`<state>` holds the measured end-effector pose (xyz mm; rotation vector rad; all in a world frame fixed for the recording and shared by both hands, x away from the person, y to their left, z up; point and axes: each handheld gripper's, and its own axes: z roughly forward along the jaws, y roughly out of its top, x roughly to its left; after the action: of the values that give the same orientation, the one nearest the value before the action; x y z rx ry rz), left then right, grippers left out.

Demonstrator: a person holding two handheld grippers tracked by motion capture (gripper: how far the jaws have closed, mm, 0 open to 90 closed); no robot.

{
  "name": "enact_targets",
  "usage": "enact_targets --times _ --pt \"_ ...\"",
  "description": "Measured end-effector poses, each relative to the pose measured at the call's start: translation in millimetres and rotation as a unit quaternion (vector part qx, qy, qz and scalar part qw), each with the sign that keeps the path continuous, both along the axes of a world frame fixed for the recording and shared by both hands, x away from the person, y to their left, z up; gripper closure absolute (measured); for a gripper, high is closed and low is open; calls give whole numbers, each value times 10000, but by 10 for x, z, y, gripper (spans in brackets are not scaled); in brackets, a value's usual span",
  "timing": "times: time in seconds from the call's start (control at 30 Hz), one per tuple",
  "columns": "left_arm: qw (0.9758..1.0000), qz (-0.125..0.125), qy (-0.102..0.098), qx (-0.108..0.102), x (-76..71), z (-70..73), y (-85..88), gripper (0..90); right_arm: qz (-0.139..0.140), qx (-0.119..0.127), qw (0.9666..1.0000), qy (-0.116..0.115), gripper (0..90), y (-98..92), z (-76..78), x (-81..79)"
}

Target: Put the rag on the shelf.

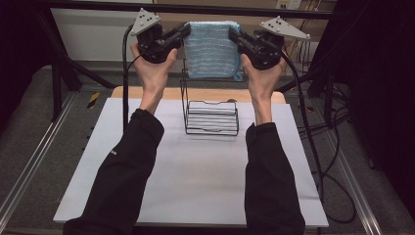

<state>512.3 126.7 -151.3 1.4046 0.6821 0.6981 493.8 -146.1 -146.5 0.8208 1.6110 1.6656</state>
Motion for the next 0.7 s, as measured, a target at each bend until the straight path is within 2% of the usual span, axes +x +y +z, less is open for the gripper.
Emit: enact_targets --times 0.17,0.27,0.5,0.6,0.7 --pt "10000 -18 38 65 61 -44 -13 836 -48 -21 10000 11 812 -8 -59 64" --pt "9999 4 75 134 92 -87 -35 836 -54 38 9999 96 812 -25 -122 109" --pt "9996 24 131 252 170 -209 -42 836 -97 -65 9998 186 813 -26 -234 191" --pt "9993 22 153 339 198 -243 -53 836 -118 -134 9996 198 813 -26 -264 226" --pt "9987 6 136 481 195 -272 -69 836 -125 -98 9995 269 813 -45 -315 245"
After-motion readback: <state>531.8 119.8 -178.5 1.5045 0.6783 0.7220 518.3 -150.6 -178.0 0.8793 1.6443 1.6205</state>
